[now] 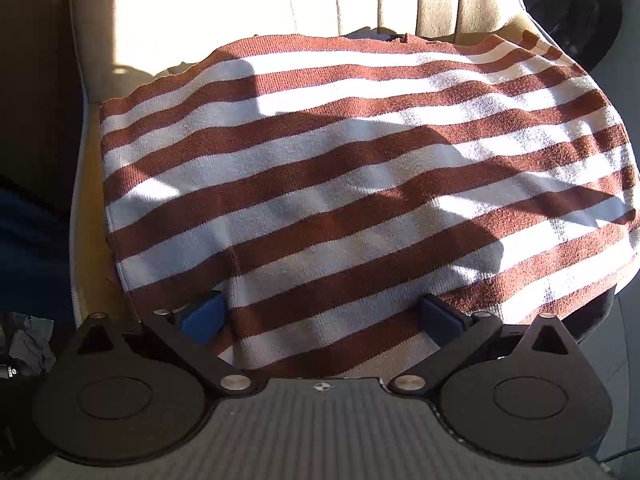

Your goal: Fold clothes

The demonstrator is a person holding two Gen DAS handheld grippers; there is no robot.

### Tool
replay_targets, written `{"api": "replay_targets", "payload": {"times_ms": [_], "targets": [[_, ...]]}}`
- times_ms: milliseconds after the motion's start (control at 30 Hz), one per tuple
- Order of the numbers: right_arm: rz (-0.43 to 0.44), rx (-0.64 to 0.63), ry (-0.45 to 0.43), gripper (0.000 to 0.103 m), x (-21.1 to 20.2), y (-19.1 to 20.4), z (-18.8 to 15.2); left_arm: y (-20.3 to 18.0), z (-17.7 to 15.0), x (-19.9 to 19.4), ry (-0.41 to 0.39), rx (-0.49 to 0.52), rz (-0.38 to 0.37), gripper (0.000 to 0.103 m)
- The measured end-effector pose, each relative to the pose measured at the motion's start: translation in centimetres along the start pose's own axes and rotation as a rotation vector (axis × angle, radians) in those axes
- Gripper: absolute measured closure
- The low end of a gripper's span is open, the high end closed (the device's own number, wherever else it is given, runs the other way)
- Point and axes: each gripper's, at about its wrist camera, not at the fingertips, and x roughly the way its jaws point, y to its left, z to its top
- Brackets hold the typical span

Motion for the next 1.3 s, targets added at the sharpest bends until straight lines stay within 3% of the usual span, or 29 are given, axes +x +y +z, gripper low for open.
{"api": "replay_targets", "payload": {"times_ms": [233,367,600,767,1033,1300], "targets": [[-0.013,-0.031,0.001,0.001,-2.1,0.7,-0.3,0.2,-0.6,-0.2,-0.035,0.000,-0.006,0.000],[-0.027,-0.100,-0.026,0.001,-4.7,2.2,-0.7,-0.1,-0.5,-0.6,-0.052,0.057,0.002,0.000],[-0.119,-0.171,-0.100,0.001,-10.5,5.0,-3.2,0.1,-2.8,-6.9,-0.138,0.134,-0.004,0.001],[-0.136,-0.127,-0.094,0.001,-14.4,6.5,-7.8,2.2,-8.9,-12.8,-0.159,0.114,-0.102,0.001],[-0.190,-0.142,-0.070,0.001,-20.3,7.9,-15.5,3.2,-18.5,-18.8,-0.161,0.102,-0.084,0.001],[-0.202,-0.141,-0.024,0.001,-24.2,5.7,-21.1,2.1,-23.2,-21.6,-0.164,0.052,-0.102,0.001]]}}
